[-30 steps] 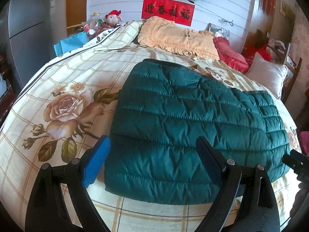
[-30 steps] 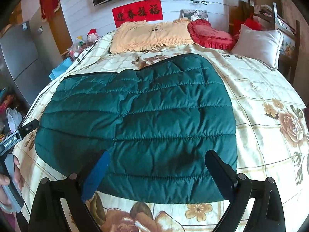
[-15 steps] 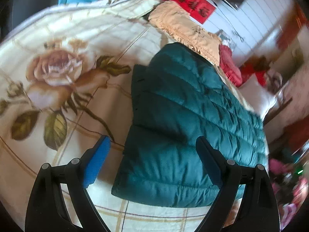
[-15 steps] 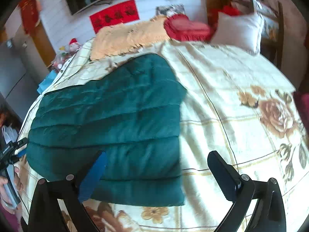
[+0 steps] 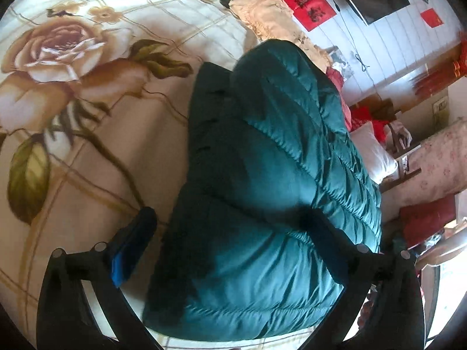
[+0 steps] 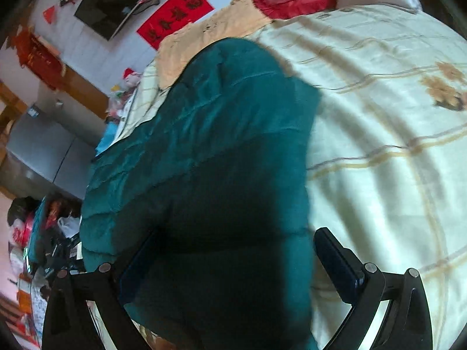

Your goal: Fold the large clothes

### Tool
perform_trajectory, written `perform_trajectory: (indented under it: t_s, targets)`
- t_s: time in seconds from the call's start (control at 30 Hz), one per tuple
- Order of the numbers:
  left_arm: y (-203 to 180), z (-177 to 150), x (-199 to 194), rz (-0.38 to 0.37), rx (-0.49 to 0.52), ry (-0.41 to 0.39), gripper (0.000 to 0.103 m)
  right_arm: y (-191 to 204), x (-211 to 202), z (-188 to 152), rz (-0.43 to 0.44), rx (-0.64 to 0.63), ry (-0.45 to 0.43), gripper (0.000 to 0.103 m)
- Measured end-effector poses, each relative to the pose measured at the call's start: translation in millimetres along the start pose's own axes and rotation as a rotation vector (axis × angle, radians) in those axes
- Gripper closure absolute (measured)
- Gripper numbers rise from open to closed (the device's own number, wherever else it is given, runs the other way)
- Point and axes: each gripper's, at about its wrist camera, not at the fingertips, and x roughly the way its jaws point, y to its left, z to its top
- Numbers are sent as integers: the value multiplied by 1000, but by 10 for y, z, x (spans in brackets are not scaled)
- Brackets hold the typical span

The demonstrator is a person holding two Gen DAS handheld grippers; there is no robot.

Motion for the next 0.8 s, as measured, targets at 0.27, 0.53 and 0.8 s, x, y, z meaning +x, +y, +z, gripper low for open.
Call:
perform_trajectory:
  t_s: [0.27,0.53,0.8]
  targets:
    - [-228,6,111,30,72,44,2,162,232,9,23,-1,33,0]
    - [-363,-77,-184,-15,119,1,42,243,-111,-62,118,23,-16,49]
    - [-466,-373,-744,-87,203,21,48,412,-626,-368,193,10,-5,54]
